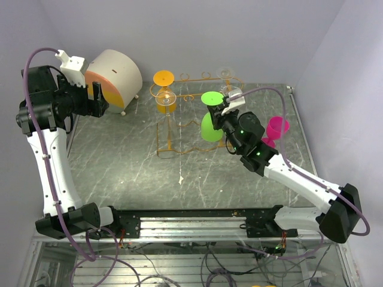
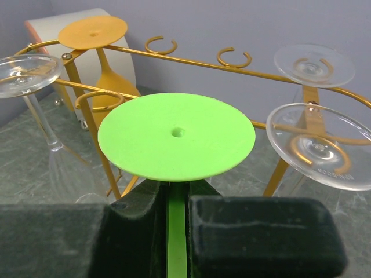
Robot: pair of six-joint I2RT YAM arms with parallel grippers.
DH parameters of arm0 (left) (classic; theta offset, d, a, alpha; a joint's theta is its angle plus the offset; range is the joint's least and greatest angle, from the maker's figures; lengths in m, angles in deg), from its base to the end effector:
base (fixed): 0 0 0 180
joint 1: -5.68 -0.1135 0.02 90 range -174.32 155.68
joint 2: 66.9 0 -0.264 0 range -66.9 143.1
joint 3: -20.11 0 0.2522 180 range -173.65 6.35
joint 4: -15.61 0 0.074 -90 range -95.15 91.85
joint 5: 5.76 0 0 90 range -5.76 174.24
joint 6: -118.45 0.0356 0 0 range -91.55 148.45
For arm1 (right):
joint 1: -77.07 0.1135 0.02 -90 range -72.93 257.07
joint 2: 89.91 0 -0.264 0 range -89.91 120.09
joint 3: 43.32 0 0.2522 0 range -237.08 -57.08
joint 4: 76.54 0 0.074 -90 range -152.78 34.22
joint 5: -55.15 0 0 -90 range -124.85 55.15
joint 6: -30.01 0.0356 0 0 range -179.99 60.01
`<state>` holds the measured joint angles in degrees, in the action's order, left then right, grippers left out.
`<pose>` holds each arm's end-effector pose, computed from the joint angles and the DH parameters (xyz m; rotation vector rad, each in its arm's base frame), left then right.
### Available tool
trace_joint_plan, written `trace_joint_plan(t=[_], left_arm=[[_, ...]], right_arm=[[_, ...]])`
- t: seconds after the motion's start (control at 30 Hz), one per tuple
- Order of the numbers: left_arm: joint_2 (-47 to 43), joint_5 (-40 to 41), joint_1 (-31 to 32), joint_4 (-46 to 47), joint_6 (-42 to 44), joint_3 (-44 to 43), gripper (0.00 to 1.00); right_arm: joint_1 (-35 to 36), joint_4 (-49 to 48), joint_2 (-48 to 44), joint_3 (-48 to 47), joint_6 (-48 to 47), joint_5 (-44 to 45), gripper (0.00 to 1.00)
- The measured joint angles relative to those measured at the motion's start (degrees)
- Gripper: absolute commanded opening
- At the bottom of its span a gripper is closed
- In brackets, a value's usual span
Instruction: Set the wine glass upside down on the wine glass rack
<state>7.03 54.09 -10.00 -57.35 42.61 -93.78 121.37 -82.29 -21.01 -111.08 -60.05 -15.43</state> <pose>0.2245 0.0444 0.4721 0.2724 2.0524 -0.2468 0.2118 0.1901 0.3634 -0.3047 1.4748 0.3696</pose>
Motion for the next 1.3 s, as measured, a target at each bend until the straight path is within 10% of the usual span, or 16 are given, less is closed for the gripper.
trace_joint_plan(t=[1.3], left_arm=[[0.09, -0.07, 0.42, 0.72, 0.24, 2.60, 0.91]], right_arm=[[-0.96, 3.15, 6.12, -5.05, 1.95, 4.17, 0.00]])
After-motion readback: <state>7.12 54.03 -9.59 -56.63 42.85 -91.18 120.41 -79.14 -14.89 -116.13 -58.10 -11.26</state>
